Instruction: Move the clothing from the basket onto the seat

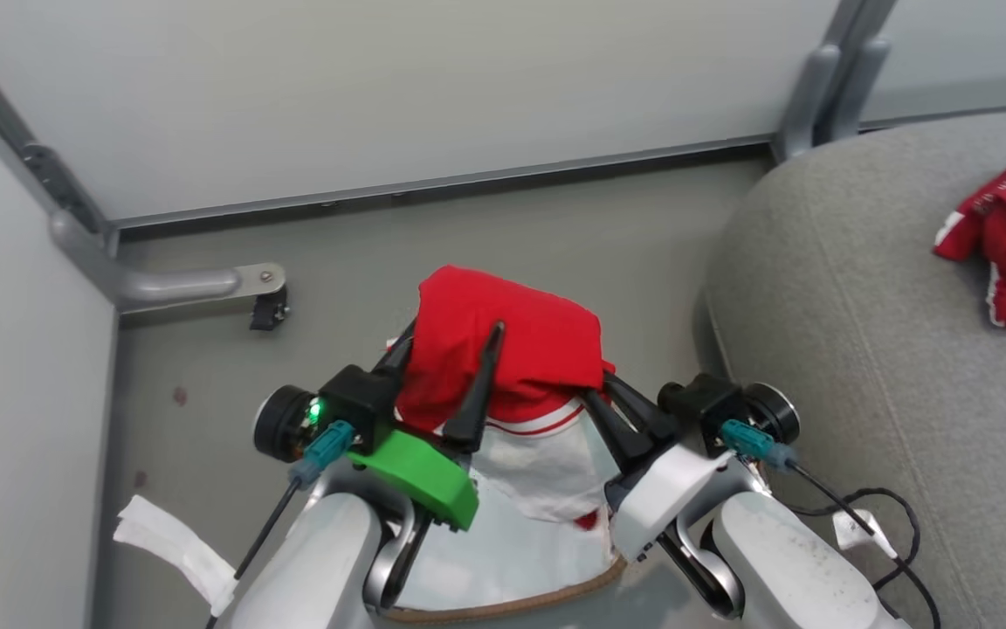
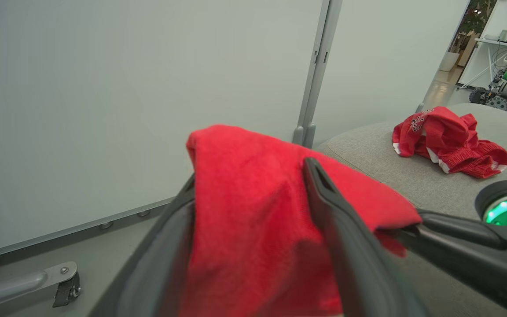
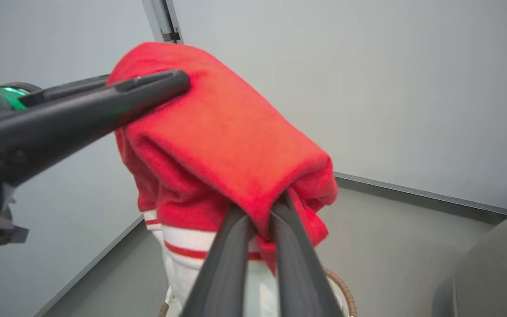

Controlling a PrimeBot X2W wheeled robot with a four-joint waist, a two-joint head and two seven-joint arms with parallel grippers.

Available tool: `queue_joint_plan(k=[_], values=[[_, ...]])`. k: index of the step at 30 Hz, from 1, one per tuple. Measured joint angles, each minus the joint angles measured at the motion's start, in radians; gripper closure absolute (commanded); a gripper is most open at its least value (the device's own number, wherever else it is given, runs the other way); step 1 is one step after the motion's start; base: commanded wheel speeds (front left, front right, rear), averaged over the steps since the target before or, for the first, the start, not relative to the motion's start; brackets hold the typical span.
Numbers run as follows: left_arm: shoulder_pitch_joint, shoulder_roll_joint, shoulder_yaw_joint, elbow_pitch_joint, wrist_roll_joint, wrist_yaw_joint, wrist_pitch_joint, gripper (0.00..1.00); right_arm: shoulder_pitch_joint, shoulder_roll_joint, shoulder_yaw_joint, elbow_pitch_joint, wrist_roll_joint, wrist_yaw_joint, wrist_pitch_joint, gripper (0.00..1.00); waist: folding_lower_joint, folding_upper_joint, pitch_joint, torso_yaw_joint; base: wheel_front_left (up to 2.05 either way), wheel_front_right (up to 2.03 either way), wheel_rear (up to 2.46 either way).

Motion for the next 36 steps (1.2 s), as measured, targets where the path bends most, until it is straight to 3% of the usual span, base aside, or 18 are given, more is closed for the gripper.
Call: queue_joint_plan(k=[15, 26, 33, 36], values=[[0.041, 0.017, 0.120, 0.005, 0.081, -0.019, 0.000, 0.00, 0.098, -0.002, -0.116, -0.157, -0.023, 0.000, 0.000, 1.00, 0.0000, 0.0000, 0.030, -0.257, 0.00, 0.00, 0.00], [0.043, 0.012, 0.102, 0.017, 0.108, -0.023, 0.000, 0.00, 0.150, -0.001, -0.228, -0.235, -0.023, 0.000, 0.000, 1.00, 0.0000, 0.0000, 0.058, -0.464, 0.00, 0.00, 0.00], [0.009, 0.009, 0.041, 0.025, 0.091, -0.024, 0.000, 0.00, 0.134, -0.005, -0.390, -0.313, -0.110, 0.000, 0.000, 1.00, 0.0000, 0.0000, 0.095, -0.520, 0.00, 0.00, 0.00], [0.001, 0.018, 0.025, 0.024, 0.088, -0.024, 0.000, 0.00, 0.059, -0.050, -0.424, -0.339, -0.160, 0.000, 0.000, 1.00, 0.0000, 0.0000, 0.118, -0.527, 0.00, 0.00, 0.00]])
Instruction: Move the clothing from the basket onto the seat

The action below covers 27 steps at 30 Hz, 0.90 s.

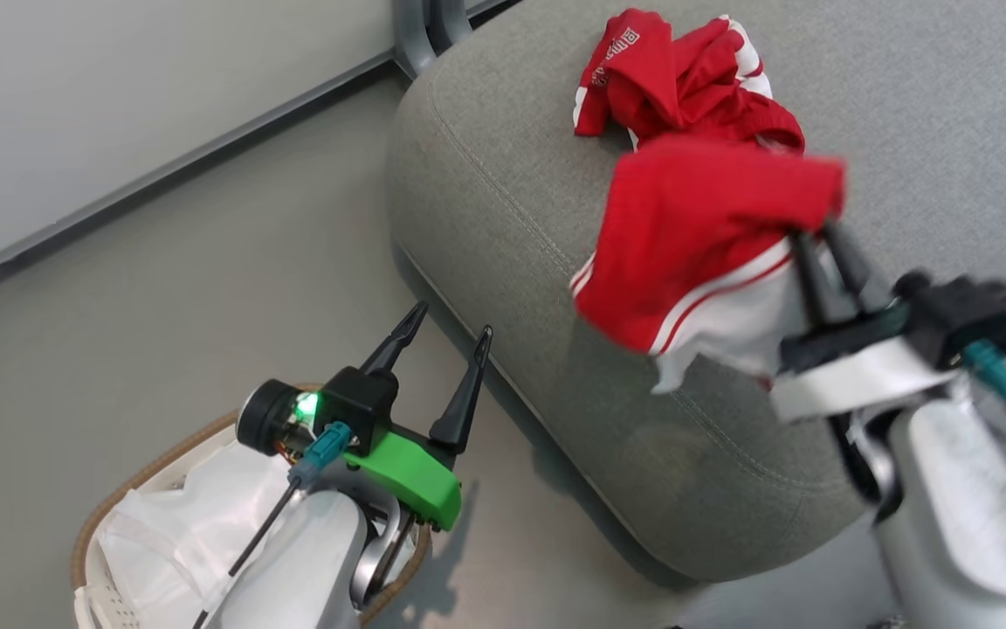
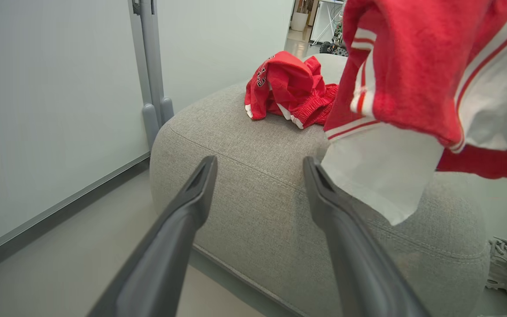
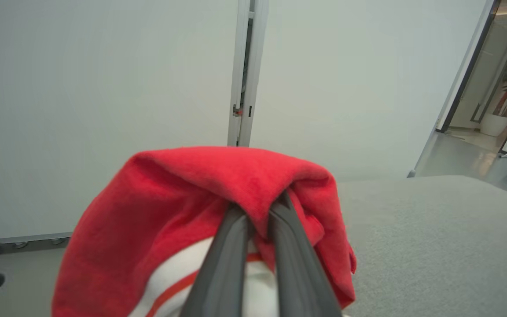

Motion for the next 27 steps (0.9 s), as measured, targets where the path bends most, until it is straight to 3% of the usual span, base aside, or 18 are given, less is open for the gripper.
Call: queue_joint_plan(k=[6, 15, 21, 27], values=[[-0.027, 0.037, -0.016, -0.012, 0.000, 0.000, 0.000, 0.00, -0.205, -0.116, -0.044, 0.002, -0.048, 0.000, 0.000, 1.00, 0.0000, 0.0000, 0.059, -0.005, 0.00, 0.00, 0.00], [-0.119, 0.087, -0.083, -0.032, 0.006, -0.001, 0.000, 0.00, -0.499, -0.239, -0.135, 0.155, -0.105, 0.000, 0.000, 1.00, 0.0000, 0.0000, 0.184, 0.025, 0.00, 0.00, 0.00], [-0.195, 0.111, -0.129, -0.039, -0.002, -0.001, 0.000, 0.00, -0.621, -0.241, -0.226, 0.352, -0.188, 0.000, -0.001, 1.00, 0.0001, 0.0000, 0.280, 0.085, 0.00, 0.00, 0.00], [-0.233, 0.118, -0.153, -0.045, -0.006, -0.001, 0.000, 0.00, -0.599, -0.141, -0.296, 0.448, -0.263, 0.000, -0.001, 1.00, 0.0001, 0.0000, 0.346, 0.139, 0.00, 0.00, 0.00]])
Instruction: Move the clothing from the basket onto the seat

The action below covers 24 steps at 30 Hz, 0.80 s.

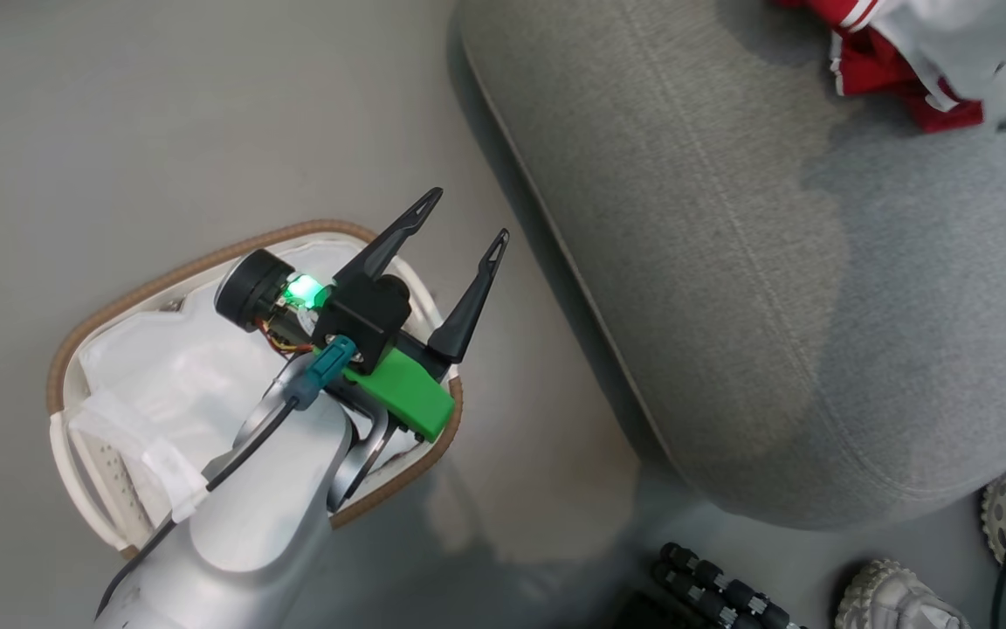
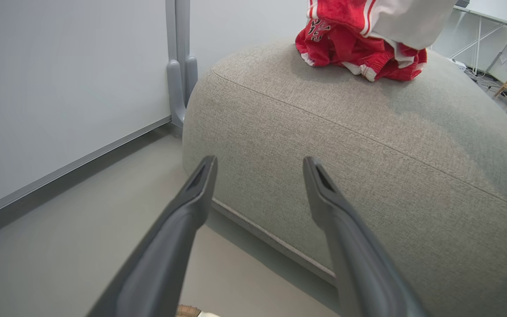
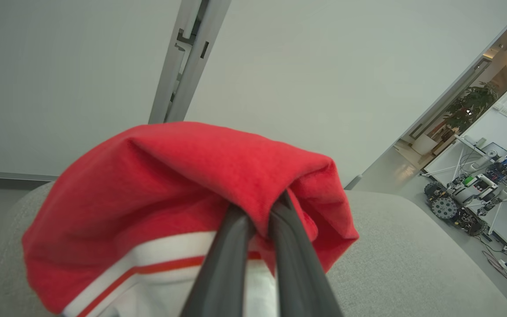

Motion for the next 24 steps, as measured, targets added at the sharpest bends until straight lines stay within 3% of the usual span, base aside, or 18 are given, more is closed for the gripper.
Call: queue_joint_plan(k=[6, 11, 12, 13, 15, 24], values=[[-0.013, -0.003, -0.021, -0.009, -0.007, 0.000, 0.000, 0.00, 0.098, 0.063, -0.125, 0.100, -0.041, 0.000, -0.001, 1.00, 0.0000, 0.0000, 0.044, 0.050, 0.00, 0.00, 0.00], [-0.016, -0.002, -0.033, -0.016, -0.011, 0.000, 0.000, 0.00, 0.157, 0.091, -0.220, 0.085, -0.007, 0.000, -0.001, 1.00, 0.0000, 0.0000, 0.046, 0.062, 0.00, 0.00, 0.00], [-0.015, -0.001, -0.035, -0.016, -0.013, 0.000, 0.000, 0.00, 0.171, 0.092, -0.224, 0.081, -0.003, 0.000, -0.001, 0.91, 0.0000, 0.0000, 0.042, 0.061, 0.00, 0.00, 0.00], [-0.015, -0.001, -0.035, -0.015, -0.014, 0.000, 0.000, 0.00, 0.190, 0.095, -0.227, 0.079, 0.002, 0.000, -0.001, 0.71, 0.0000, 0.0000, 0.037, 0.059, 0.00, 0.00, 0.00], [-0.011, -0.002, -0.032, -0.010, -0.018, 0.000, 0.000, 0.00, 0.230, 0.103, -0.238, 0.064, 0.018, 0.000, -0.001, 0.00, 0.0000, 0.0000, 0.022, 0.054, 0.00, 0.00, 0.00], [0.057, -0.035, 0.001, 0.009, -0.027, 0.000, 0.000, 0.00, 0.385, 0.122, -0.183, -0.041, 0.065, 0.000, -0.001, 0.00, -0.0001, 0.0000, -0.080, 0.032, 0.00, 0.00, 0.00]])
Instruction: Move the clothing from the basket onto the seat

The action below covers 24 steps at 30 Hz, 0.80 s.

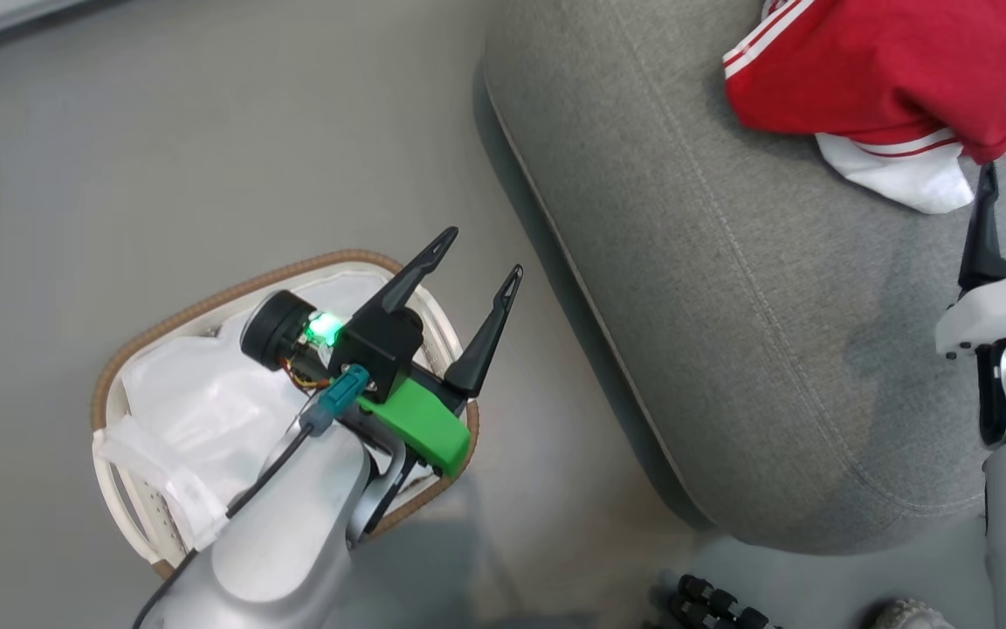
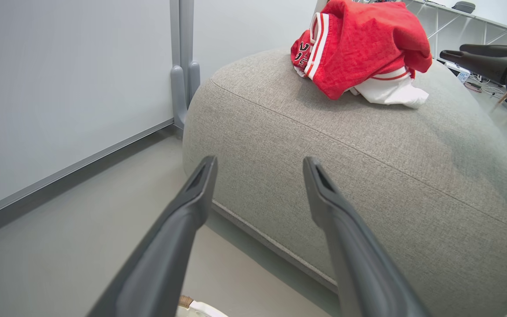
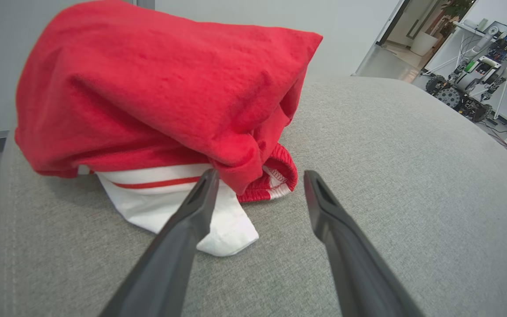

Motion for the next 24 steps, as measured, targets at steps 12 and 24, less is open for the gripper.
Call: queue_joint_plan(k=[12, 24], values=[[0.111, -0.046, 0.076, -0.006, 0.019, 0.000, 0.000, 0.00, 0.119, 0.023, 0.124, -0.157, 0.082, 0.000, 0.000, 0.00, -0.0001, 0.0000, -0.151, 0.010, 0.00, 0.00, 0.00], [0.233, -0.076, 0.255, 0.006, 0.059, 0.012, 0.000, 0.00, 0.188, 0.049, 0.241, -0.183, 0.109, 0.000, 0.000, 0.00, -0.0001, 0.0000, -0.241, 0.113, 0.00, 0.00, 0.00]])
